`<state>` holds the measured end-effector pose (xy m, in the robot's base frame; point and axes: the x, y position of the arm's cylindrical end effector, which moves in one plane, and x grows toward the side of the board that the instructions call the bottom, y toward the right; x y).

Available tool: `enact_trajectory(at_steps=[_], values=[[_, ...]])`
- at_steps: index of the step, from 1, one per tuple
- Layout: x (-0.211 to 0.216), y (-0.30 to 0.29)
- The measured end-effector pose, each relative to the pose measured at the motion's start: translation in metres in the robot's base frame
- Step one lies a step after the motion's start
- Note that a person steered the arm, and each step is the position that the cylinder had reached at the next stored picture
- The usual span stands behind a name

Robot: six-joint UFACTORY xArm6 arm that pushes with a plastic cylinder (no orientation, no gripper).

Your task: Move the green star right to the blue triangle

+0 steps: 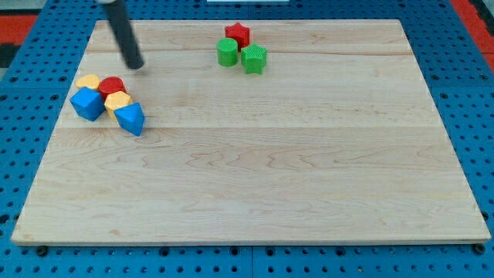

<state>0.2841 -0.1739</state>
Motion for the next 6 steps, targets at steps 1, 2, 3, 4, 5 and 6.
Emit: enact_trajectory(at_steps=[1,2,3,4,5,6], values=[[-0.073,0.085],[-0.074,0.164],[-0.074,0.227],[-0.030,0.217],[-0.026,0.226],[0.013,0.172]])
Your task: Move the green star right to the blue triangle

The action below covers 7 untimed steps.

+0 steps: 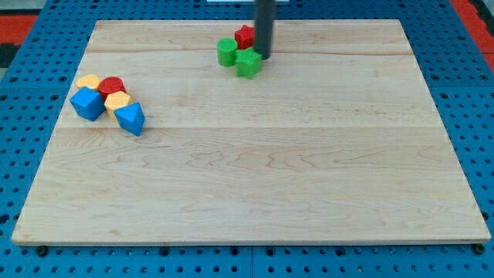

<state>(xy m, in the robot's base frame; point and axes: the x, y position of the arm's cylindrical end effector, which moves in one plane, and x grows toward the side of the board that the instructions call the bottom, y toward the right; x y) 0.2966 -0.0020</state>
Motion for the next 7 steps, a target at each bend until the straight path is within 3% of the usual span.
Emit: enact_trajectory(at_steps=[2,6,7], values=[[0.044,-0.096],[0.124,-0.050],[0.153,-0.100]])
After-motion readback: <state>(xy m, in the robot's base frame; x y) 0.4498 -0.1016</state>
